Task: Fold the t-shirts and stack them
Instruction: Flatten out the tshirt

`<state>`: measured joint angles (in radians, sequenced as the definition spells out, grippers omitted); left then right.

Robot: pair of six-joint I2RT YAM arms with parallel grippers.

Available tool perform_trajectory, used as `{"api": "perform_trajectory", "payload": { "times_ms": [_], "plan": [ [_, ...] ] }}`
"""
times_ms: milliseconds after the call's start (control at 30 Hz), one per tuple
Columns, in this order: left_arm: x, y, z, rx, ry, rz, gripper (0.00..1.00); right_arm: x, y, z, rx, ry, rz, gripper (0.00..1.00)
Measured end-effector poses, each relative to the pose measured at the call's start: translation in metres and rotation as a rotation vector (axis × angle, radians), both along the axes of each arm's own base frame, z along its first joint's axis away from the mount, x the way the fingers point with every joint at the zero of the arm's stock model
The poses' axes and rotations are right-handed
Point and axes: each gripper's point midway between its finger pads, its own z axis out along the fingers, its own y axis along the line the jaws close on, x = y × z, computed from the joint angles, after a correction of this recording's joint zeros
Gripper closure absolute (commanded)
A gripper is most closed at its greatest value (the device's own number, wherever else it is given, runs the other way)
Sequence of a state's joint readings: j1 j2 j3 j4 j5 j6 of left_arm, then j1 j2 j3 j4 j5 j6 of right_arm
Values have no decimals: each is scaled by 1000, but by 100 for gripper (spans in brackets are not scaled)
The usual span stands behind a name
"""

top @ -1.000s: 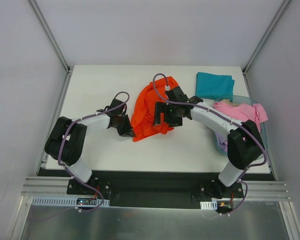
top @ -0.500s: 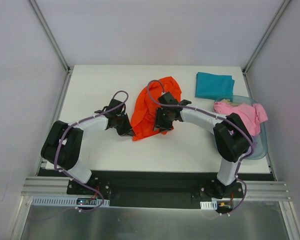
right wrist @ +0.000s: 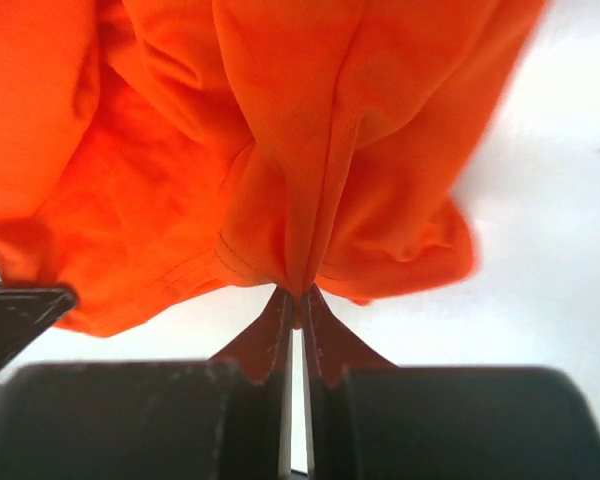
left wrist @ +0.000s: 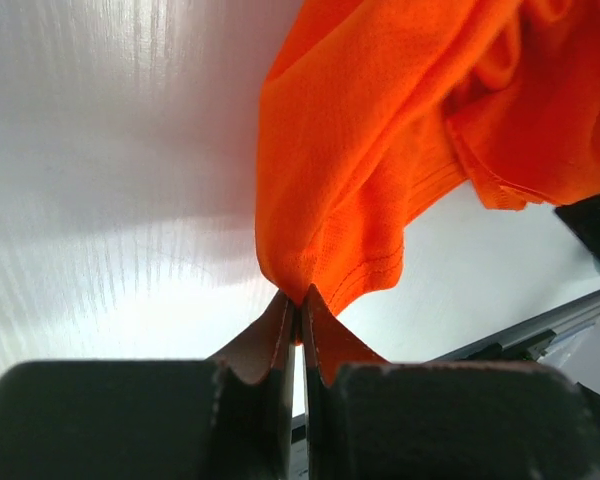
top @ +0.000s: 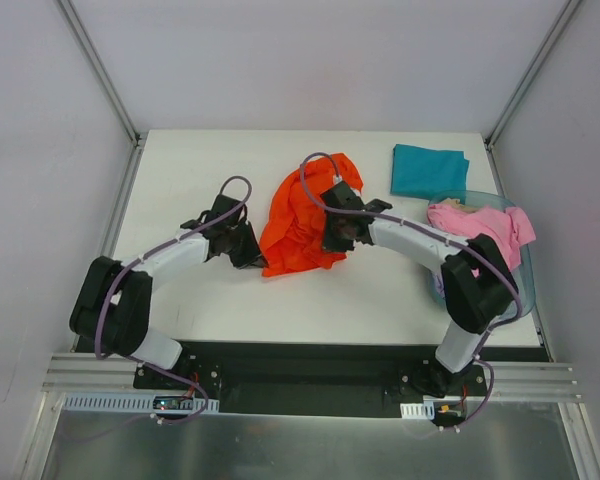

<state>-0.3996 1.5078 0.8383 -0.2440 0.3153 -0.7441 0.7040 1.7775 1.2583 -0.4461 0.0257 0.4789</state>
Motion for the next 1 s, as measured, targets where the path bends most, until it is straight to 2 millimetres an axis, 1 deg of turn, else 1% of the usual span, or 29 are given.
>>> {"api": "perform_trajectory", "payload": {
  "times_ms": [67,100,167,200,233,300,333,400,433,533,567,600,633,667,700,733,767,867,900,933,1000],
  "plan": [
    [2,2,14,0,-43,5,100,7,-10,23,-18,-83,-4,99],
    [4,5,26,5,-77,14,100,10,-15,37,-23,-129,-7,99],
    [9,8,53,-4,-161,22,100,17,-28,74,-29,-233,-22,99],
    [11,10,70,-9,-212,27,100,21,-34,91,-28,-282,-31,99],
    [14,12,85,-10,-261,35,100,25,-43,113,-29,-344,-47,99],
    [18,20,127,-21,-383,66,100,28,-60,154,-22,-451,-80,99],
    [19,25,152,-27,-452,85,100,28,-72,181,-11,-517,-105,99],
    [17,36,198,-40,-584,124,100,24,-91,222,11,-613,-139,99],
    [13,42,226,-53,-660,148,100,20,-101,246,29,-670,-156,99],
    [-7,62,307,-104,-874,213,100,-1,-122,311,107,-823,-168,99],
    [-14,68,330,-119,-934,228,100,-8,-126,329,134,-862,-164,99],
    [-23,75,357,-136,-1001,247,100,-19,-130,355,174,-914,-151,99],
    [-34,82,384,-155,-1067,256,100,-27,-133,375,205,-957,-141,99],
    [-44,87,409,-176,-1127,266,100,-38,-137,402,248,-1014,-125,99],
    [-56,93,434,-195,-1186,274,100,-47,-141,421,277,-1055,-111,99],
    [-68,98,460,-214,-1249,277,100,-59,-143,446,318,-1107,-89,99],
    [-78,102,481,-232,-1303,280,100,-69,-145,469,358,-1157,-66,99],
    [-106,111,535,-275,-1435,268,100,-102,-152,525,457,-1281,3,99],
    [-113,113,549,-283,-1472,264,100,-110,-153,538,477,-1309,21,99],
    [-118,114,559,-287,-1498,259,100,-119,-155,554,499,-1344,40,99],
    [-124,118,577,-285,-1544,258,100,-130,-158,577,530,-1404,63,99]
  ]
}}
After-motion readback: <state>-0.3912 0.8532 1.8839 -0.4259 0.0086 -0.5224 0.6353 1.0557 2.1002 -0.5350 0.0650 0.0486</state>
